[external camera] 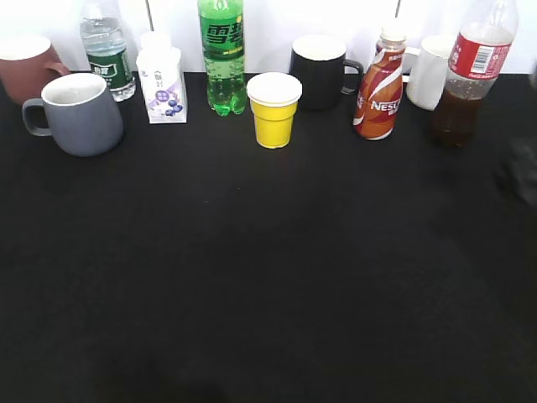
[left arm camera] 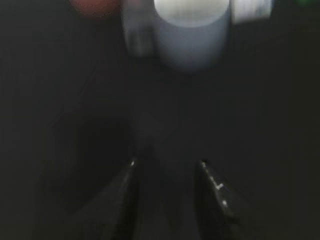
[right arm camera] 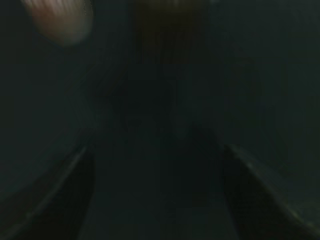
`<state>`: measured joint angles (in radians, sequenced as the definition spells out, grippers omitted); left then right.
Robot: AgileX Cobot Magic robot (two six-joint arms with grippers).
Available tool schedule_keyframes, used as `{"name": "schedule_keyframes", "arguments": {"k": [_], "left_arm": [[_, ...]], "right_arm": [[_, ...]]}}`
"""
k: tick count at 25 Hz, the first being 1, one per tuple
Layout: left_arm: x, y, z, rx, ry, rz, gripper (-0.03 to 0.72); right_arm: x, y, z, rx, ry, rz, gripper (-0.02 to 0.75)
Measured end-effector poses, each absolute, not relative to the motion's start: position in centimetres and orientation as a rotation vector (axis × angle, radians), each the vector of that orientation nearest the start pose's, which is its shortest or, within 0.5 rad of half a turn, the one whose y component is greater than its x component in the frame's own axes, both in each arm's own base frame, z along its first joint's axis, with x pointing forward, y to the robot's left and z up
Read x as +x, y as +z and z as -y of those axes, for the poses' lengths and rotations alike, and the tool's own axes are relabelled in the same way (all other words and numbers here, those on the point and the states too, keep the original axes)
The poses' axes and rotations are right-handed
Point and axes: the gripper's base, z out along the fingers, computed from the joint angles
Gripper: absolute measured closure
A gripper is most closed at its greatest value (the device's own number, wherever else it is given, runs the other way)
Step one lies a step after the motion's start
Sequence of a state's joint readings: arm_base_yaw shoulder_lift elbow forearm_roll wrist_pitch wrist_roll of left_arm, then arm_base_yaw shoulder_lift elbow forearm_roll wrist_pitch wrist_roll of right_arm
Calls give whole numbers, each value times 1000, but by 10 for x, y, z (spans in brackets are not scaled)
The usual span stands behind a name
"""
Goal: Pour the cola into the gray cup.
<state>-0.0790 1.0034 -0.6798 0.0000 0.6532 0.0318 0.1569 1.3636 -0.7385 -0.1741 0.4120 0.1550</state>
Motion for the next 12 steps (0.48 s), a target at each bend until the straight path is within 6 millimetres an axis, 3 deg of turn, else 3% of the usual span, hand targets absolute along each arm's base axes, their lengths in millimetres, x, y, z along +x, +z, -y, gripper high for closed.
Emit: {"name": "schedule_keyframes", "arguments": {"k": [2, 4, 7, 9, 12], "left_arm": [[171, 283, 14, 145, -17, -2611, 386], [149, 294, 11, 150, -8, -2653, 295], [104, 316, 8, 141, -18, -2551, 152], [75, 324, 6, 138, -20, -2484, 139], [32, 326, 5, 131, -58, -2335, 139]], "right_arm": [[236, 245, -38, -215, 36, -2671, 143], [216, 269, -40, -210, 114, -2691, 143], [170, 316, -33, -215, 140, -2494, 143], [128, 343, -27, -208, 160, -2341, 143], [72, 357, -18, -213, 169, -2230, 146]]}}
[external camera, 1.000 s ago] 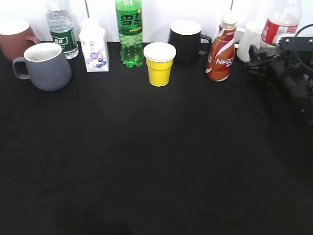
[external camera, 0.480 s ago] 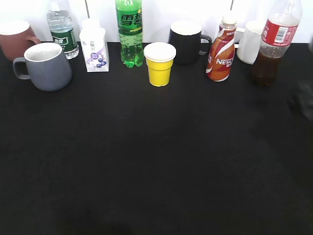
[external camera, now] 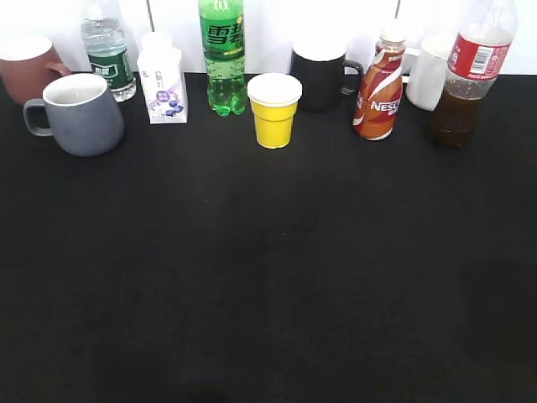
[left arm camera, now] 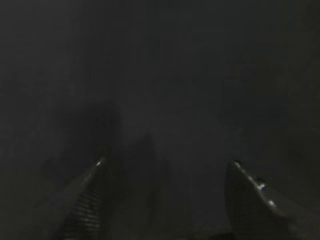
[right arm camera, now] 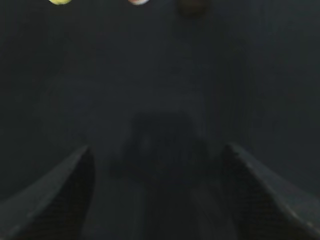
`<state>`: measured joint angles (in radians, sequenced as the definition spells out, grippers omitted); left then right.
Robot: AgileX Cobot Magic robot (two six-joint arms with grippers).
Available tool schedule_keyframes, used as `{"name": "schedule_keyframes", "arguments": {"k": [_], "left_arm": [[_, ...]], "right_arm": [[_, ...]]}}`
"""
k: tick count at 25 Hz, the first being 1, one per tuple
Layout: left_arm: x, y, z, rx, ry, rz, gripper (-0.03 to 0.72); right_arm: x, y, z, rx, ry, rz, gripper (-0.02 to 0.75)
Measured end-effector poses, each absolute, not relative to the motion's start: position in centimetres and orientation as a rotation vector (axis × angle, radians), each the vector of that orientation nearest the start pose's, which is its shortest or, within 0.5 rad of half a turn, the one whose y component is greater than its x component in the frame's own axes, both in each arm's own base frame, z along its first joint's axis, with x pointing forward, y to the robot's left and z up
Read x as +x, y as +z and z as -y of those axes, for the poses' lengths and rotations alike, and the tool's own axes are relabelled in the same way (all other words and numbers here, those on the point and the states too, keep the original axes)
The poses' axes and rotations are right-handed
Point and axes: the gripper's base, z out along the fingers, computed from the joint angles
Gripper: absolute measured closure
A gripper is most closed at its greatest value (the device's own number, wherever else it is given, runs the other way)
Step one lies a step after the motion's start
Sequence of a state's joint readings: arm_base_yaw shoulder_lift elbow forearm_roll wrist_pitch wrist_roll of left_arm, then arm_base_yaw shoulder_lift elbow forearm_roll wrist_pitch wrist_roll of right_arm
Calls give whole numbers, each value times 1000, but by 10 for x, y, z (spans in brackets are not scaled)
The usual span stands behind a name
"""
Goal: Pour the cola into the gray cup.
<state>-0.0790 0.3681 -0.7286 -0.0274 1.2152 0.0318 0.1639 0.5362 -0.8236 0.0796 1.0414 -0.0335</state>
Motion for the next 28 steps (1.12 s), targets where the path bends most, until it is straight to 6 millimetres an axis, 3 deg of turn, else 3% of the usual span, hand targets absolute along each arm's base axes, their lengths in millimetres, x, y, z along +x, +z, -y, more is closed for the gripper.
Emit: {"name": "schedule_keyframes", "arguments": {"k": [2, 4, 7, 17, 20, 25, 28], "left_arm": [[7, 313, 4, 129, -68, -2247, 139], [-8, 299, 2, 127, -70, -2188, 139], [-3, 286, 3, 124, -77, -2159, 139], [6, 282, 4, 118, -86, -2112, 145], [6, 282, 4, 118, -86, -2112, 183], [6, 282, 4, 73, -60, -2112, 251], [-7, 282, 4, 70, -59, -2030, 259]], "right_arm": [[43, 341, -14, -213, 172, -2189, 146], [29, 313, -11, -211, 172, -2195, 146], [29, 278, -9, -214, 144, -2260, 147], [30, 278, -9, -212, 140, -2243, 152], [30, 278, -9, -211, 141, -2238, 152], [5, 281, -5, -54, 72, -2083, 152], [-6, 280, -5, -49, 74, -2013, 152]]}}
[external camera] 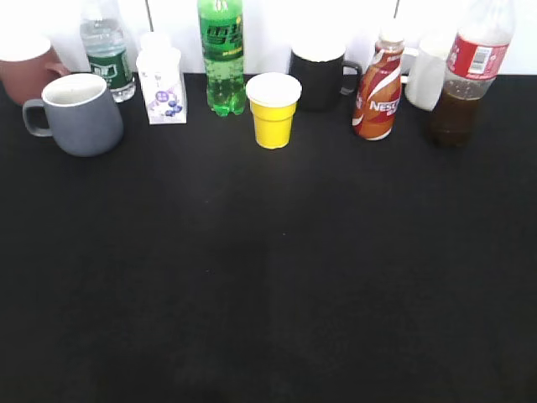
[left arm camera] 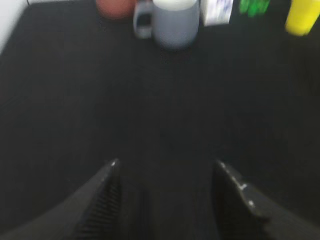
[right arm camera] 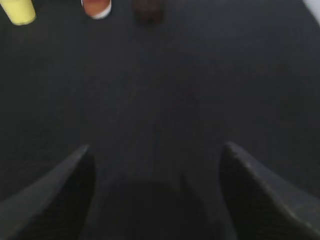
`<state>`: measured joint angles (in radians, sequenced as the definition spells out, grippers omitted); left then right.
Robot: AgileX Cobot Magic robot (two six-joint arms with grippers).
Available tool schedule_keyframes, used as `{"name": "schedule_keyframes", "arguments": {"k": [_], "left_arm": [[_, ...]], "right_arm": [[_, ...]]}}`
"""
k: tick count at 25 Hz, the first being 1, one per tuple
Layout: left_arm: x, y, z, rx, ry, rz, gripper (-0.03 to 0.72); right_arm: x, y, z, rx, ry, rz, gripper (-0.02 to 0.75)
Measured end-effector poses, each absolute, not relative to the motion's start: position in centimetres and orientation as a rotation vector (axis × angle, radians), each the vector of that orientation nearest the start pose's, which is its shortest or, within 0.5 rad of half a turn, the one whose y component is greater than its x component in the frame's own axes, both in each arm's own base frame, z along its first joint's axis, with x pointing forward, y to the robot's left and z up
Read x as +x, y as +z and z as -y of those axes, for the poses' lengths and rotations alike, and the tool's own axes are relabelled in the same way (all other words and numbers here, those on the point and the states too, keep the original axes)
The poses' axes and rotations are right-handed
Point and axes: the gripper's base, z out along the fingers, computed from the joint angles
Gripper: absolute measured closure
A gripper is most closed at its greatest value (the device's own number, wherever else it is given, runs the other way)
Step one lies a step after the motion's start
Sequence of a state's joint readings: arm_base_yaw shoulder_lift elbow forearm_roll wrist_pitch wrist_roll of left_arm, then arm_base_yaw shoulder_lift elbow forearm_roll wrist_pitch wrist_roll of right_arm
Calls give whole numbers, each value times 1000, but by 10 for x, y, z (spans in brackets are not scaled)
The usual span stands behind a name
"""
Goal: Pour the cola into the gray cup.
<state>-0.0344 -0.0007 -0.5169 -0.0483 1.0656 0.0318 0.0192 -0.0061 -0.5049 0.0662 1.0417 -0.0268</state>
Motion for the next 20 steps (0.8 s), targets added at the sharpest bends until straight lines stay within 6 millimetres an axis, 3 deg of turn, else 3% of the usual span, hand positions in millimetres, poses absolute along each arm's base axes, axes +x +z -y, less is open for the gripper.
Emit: {"name": "schedule_keyframes", "arguments": {"k": [12, 20], "left_arm": [[-8, 282, 4, 70, -59, -2024, 323], [-8, 282, 4, 70, -59, -2024, 450]], "right_arm": [[-6, 280, -6, -50, 85, -2010, 152], [-6, 280, -6, -50, 85, -2010, 153]]}}
